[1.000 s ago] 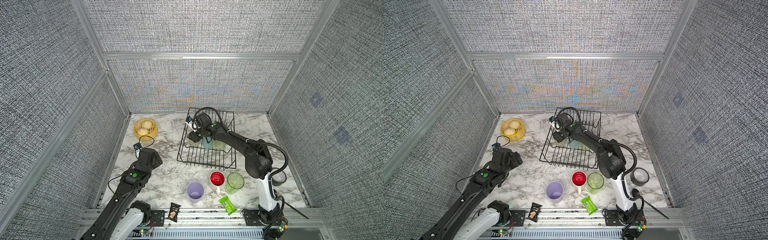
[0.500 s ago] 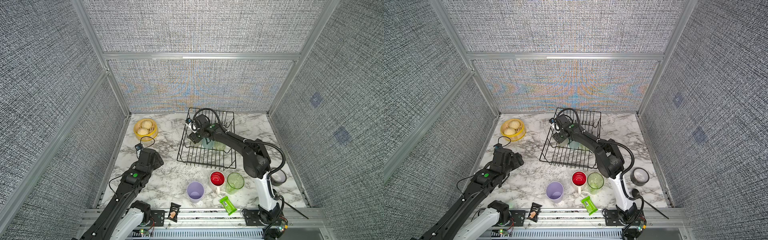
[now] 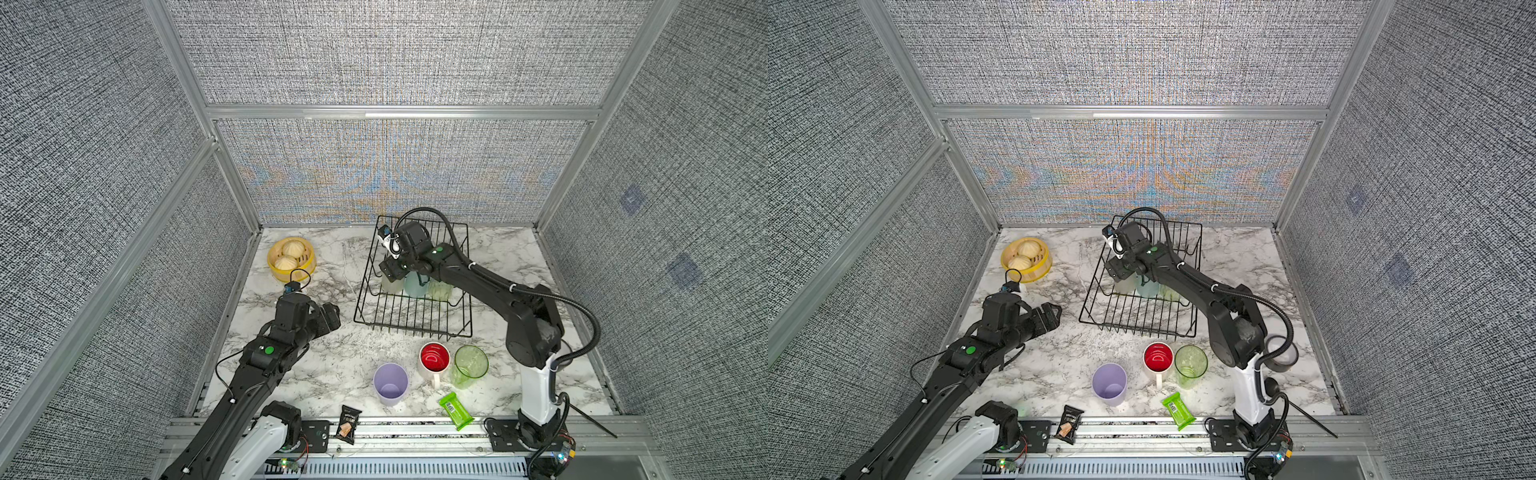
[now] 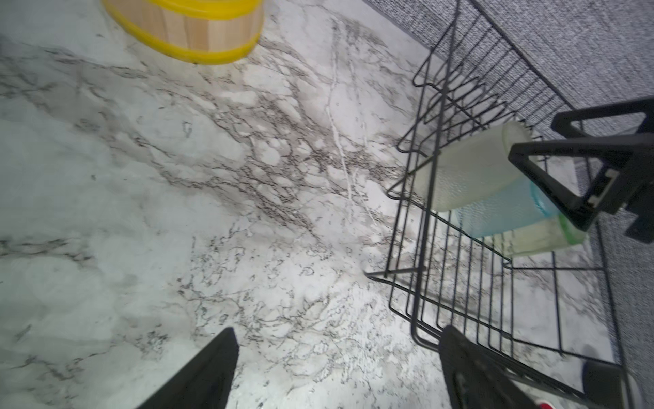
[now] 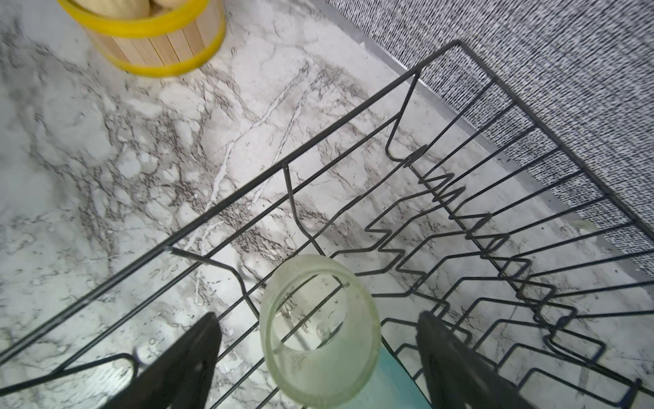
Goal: Load the cups into the dish rack
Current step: 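Grasp the lavender cup with the left gripper while the right withdraws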
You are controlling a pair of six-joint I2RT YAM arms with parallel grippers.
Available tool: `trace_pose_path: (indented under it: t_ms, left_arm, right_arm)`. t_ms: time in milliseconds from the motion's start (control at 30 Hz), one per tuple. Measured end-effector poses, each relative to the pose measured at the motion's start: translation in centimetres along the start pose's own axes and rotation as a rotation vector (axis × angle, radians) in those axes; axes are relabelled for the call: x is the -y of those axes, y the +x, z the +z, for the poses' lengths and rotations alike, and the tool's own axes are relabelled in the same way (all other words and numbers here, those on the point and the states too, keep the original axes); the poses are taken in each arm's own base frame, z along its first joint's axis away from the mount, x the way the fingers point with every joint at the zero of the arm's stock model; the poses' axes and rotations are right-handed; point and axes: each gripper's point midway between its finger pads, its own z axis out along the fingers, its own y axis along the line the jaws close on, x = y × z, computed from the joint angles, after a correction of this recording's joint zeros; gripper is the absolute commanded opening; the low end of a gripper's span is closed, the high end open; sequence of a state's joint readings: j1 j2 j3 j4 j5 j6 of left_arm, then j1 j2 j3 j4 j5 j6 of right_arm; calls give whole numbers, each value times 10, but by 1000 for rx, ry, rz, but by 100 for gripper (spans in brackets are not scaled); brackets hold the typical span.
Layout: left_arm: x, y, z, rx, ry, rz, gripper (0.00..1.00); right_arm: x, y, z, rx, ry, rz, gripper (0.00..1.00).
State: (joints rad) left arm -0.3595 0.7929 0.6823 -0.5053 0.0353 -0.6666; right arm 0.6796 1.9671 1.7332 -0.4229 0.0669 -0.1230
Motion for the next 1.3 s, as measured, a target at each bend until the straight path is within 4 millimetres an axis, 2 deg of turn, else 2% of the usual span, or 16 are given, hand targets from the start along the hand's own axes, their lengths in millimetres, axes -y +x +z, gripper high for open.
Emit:
trace_pose_path:
  t_ms: [67, 167, 300, 467, 667, 933, 1067, 1200, 1300]
  left_arm:
    - [15, -4, -8, 1, 64, 17, 89]
    - [34, 3, -14, -47, 166, 41, 90]
    - [55, 29, -19, -194, 260, 79, 90]
    - [74, 65, -30, -365, 319, 157, 89]
    - [89, 120, -40, -592, 311, 299, 87]
    - [85, 172, -42, -797, 205, 484, 83]
    - [79, 186, -38, -854, 142, 542, 66]
    - [71, 199, -33, -909, 93, 571, 38]
    - [65, 203, -31, -929, 53, 584, 19]
  right_arm:
    - [2, -7, -19, 38, 1, 27, 87]
    - [5, -11, -50, 102, 5, 75, 88]
    - [15, -2, -89, 188, 29, 139, 91]
    - [41, 18, -124, 272, 101, 235, 93]
    - [73, 35, -153, 352, 173, 364, 94]
    - [89, 39, -175, 414, 196, 433, 94]
    - [91, 45, -176, 413, 193, 451, 94]
    - [93, 49, -179, 415, 193, 459, 94]
    - [94, 60, -175, 397, 196, 469, 94]
